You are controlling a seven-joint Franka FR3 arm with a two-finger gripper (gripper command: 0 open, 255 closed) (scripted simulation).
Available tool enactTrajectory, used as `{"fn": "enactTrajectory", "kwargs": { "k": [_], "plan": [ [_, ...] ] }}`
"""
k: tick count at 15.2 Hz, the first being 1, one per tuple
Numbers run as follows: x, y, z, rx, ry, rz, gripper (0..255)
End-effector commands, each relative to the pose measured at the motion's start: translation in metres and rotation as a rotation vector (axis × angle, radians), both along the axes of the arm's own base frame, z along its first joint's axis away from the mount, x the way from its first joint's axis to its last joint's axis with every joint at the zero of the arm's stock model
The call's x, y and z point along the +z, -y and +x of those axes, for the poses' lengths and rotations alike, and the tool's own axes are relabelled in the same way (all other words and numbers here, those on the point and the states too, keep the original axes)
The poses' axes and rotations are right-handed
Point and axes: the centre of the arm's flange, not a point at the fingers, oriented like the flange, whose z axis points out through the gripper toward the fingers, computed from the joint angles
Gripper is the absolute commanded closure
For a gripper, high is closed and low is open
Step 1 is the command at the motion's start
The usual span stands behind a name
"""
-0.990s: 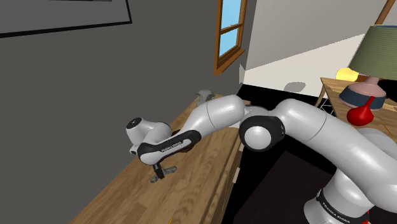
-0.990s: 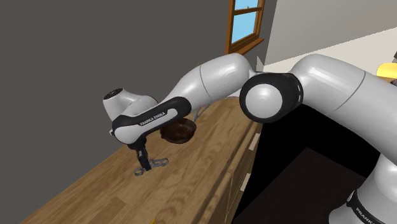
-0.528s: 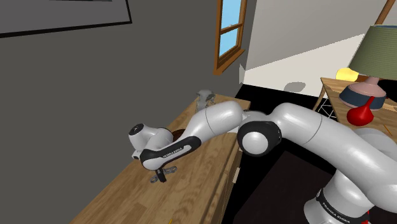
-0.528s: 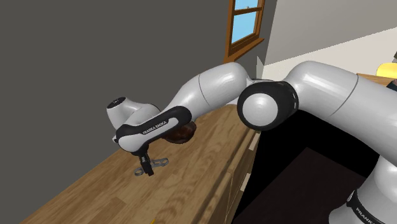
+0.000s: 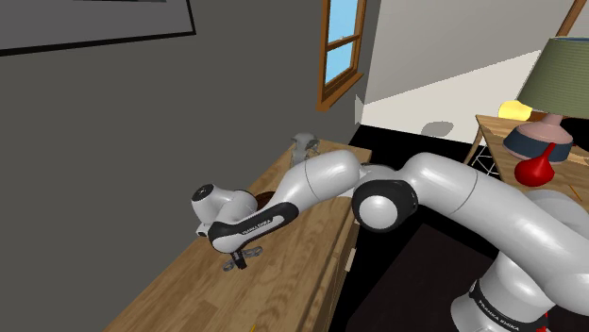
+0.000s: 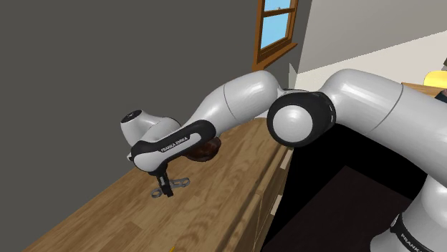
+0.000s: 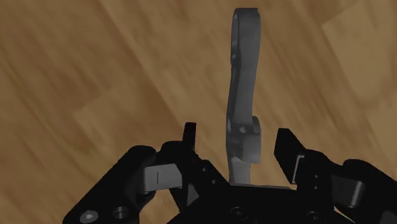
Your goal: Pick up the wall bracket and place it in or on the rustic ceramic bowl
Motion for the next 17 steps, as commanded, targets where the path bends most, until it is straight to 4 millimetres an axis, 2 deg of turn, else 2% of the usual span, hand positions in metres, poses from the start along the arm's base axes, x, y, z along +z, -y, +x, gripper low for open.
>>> {"fn": "enactTrajectory", "kwargs": {
  "k": [1,9,17],
  "plan": [
    [0.000,0.000,0.000,0.000,0.000,0.000,255],
    [0.000,0.000,0.000,0.000,0.000,0.000,255],
    [0.042,0.000,0.000,0.000,0.000,0.000,255]
  ]
}}
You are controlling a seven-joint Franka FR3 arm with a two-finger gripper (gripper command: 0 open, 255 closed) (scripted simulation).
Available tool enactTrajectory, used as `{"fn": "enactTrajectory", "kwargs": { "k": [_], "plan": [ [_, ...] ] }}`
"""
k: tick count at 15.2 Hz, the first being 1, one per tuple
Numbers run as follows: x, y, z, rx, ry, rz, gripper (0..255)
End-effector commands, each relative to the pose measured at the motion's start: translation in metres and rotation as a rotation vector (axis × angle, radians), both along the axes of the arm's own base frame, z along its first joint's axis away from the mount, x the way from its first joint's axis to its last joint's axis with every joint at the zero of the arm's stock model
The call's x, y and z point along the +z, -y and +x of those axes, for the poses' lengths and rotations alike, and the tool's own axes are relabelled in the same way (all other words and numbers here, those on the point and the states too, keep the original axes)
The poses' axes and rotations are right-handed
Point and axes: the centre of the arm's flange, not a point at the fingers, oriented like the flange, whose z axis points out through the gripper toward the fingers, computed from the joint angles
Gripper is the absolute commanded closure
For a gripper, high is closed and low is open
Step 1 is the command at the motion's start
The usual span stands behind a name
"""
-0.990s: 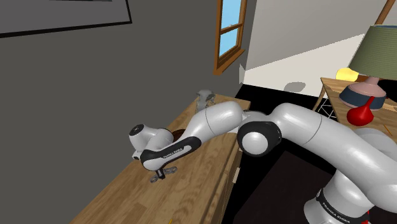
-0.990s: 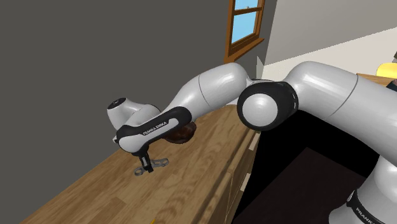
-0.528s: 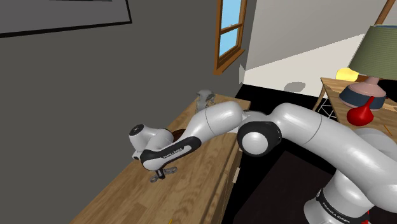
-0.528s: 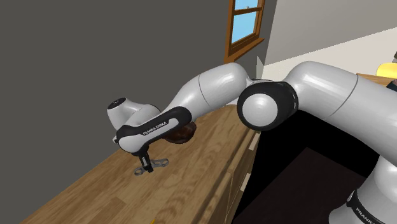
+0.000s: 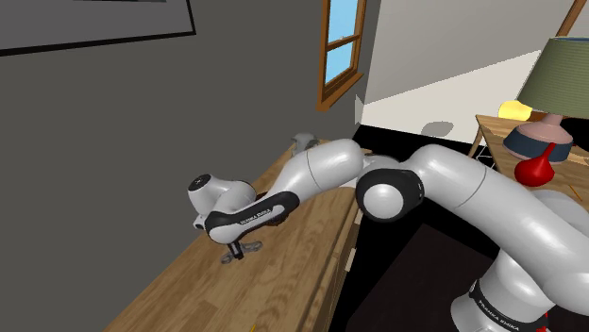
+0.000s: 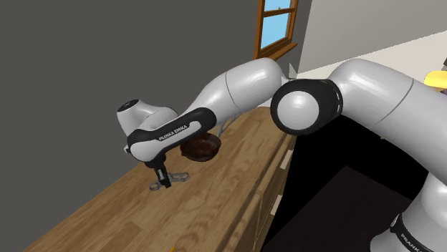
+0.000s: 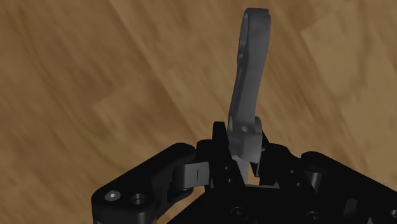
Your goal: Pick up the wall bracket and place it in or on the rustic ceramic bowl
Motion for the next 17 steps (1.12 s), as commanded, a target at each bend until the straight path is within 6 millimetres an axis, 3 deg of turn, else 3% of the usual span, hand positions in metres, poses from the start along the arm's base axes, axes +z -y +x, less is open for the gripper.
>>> {"fn": "enactTrajectory", "kwargs": {
  "k": [1,17],
  "plan": [
    [0.011,0.000,-0.001,0.000,0.000,0.000,255],
    [0.096,0.000,-0.001,0.000,0.000,0.000,255]
  ]
}}
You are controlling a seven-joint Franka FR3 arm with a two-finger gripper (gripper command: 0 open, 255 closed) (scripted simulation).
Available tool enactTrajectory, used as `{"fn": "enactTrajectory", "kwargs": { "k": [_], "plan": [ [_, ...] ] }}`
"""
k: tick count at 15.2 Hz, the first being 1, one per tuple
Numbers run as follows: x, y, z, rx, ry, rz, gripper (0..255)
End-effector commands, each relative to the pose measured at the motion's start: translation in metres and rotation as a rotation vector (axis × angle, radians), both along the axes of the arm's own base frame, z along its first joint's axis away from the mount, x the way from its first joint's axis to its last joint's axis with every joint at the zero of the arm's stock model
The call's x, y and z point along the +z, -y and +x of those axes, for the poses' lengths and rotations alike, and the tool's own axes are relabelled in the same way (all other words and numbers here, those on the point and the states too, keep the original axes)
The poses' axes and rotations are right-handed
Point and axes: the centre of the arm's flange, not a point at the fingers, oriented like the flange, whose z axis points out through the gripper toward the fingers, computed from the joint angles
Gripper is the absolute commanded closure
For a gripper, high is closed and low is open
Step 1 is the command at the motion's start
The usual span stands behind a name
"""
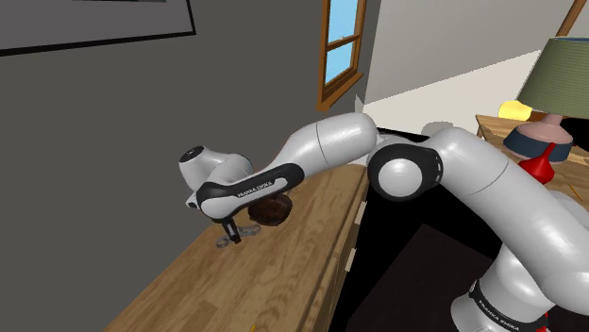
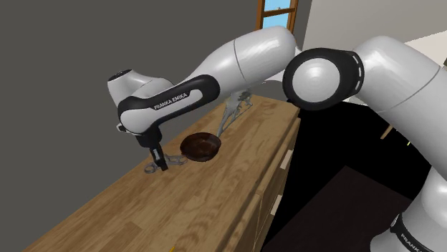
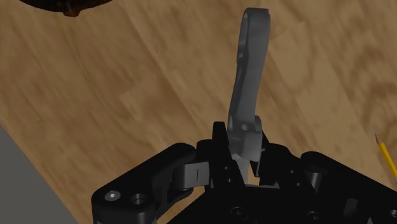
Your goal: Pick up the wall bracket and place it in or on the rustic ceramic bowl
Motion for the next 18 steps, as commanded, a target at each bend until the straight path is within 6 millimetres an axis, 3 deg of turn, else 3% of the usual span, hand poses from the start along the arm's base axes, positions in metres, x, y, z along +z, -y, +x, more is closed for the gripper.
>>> {"fn": "enactTrajectory", "kwargs": {
  "k": [1,4,18],
  "plan": [
    [0.010,0.000,0.000,0.000,0.000,0.000,255],
    [0.022,0.000,0.001,0.000,0.000,0.000,255],
    [0.021,0.166,0.081,0.000,0.000,0.000,255]
  ]
}}
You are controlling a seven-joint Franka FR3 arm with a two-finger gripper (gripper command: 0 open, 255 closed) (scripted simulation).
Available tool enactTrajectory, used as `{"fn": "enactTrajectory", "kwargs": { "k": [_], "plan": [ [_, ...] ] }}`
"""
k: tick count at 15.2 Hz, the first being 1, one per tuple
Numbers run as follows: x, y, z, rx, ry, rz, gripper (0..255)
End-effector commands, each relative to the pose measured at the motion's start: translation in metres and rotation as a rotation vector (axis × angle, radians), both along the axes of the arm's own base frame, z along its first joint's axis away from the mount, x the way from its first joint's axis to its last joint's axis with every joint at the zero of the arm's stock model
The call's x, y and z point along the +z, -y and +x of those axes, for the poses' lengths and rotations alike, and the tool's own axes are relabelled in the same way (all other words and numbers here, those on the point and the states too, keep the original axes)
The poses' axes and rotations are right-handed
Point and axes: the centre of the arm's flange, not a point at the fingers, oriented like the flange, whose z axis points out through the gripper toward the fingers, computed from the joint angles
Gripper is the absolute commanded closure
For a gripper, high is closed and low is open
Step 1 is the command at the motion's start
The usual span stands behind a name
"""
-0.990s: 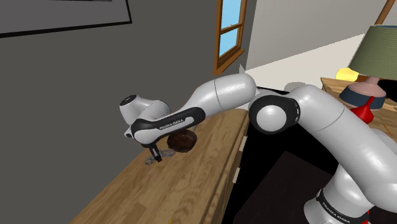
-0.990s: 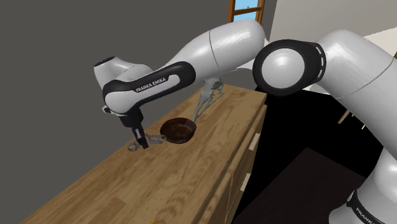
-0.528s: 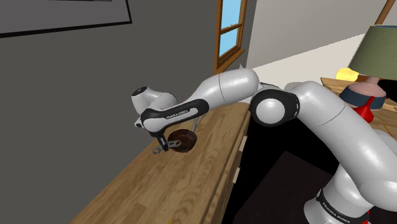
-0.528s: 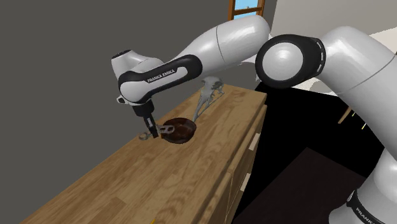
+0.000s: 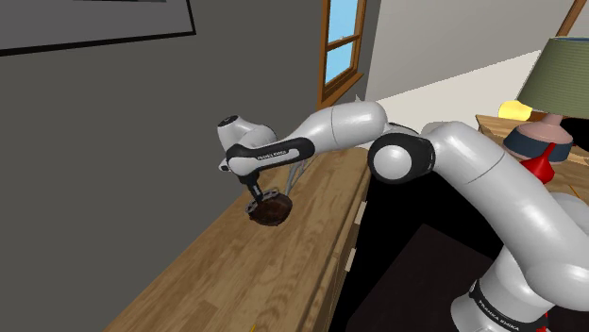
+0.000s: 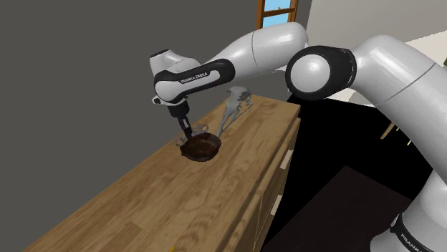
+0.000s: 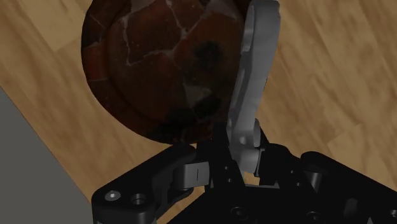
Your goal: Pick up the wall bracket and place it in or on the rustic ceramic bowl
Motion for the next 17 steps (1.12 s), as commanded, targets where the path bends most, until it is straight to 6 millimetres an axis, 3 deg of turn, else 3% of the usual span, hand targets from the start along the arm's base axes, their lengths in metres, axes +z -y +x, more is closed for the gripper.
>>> {"fn": "enactTrajectory", "kwargs": {
  "k": [1,4,17],
  "plan": [
    [-0.001,0.027,0.014,0.001,0.000,0.000,255],
    [-0.001,0.061,0.030,0.001,0.000,0.000,255],
    [-0.070,0.061,0.030,0.001,0.000,0.000,255]
  ]
}}
